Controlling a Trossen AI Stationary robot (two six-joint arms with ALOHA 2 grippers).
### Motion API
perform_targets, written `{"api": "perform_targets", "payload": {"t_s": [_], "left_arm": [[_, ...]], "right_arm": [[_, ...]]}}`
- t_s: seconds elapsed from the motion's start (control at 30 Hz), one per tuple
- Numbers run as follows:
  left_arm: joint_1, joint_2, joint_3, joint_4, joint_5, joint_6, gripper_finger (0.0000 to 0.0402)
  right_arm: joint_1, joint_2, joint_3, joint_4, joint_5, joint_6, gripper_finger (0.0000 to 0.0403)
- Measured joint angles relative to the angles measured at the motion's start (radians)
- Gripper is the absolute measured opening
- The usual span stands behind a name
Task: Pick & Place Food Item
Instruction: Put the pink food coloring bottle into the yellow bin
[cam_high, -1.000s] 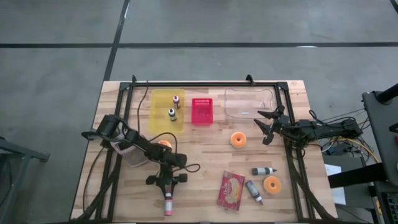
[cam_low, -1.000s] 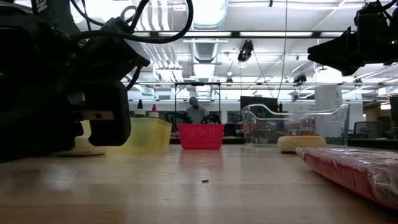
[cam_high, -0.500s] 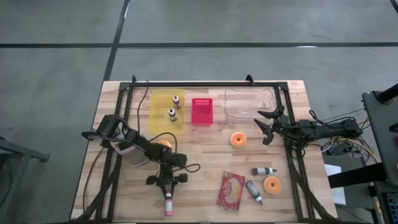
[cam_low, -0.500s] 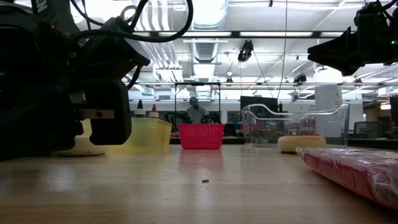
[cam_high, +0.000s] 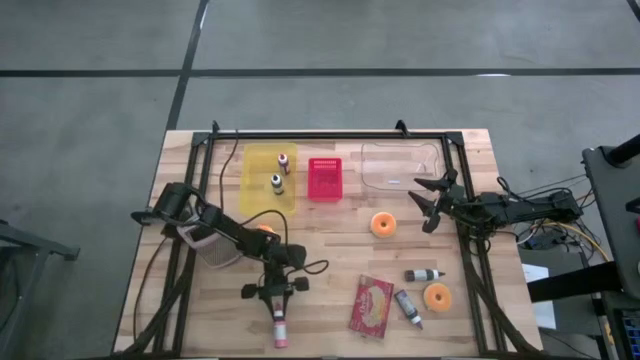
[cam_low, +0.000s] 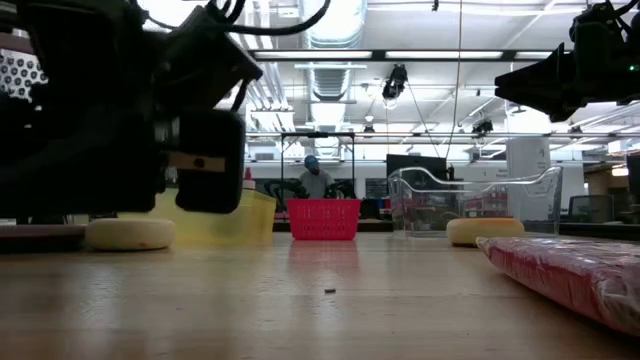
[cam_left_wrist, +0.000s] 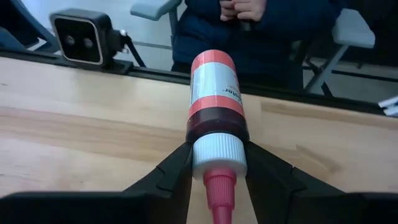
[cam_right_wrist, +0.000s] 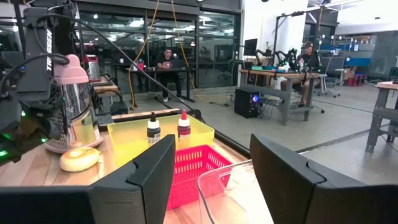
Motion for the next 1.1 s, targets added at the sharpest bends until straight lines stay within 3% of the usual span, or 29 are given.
{"api": "perform_targets", "payload": {"t_s": [0.17,0.6,0.83,1.1], "left_arm": [[0.003,-0.081,0.019,-0.092,-0.071,-0.02,0.0129],[0.036,-0.303,0.264,-0.692,-0.405,-0.125,0.0129],[0.179,-0.364,0.461,-0.952,-0.543,-0.375,0.013],[0.365,-0.366,0.617,-1.236,-0.705,-0.412,0.0135]], "right_arm": [[0.0,0.0,0.0,0.0,0.0,0.0,0.0203],[0.0,0.0,0.0,-0.004,0.0,0.0,0.0203],[0.0,0.0,0.0,-0.007,0.0,0.0,0.0203],[0.0,0.0,0.0,-0.007,0.0,0.0,0.0203]]}}
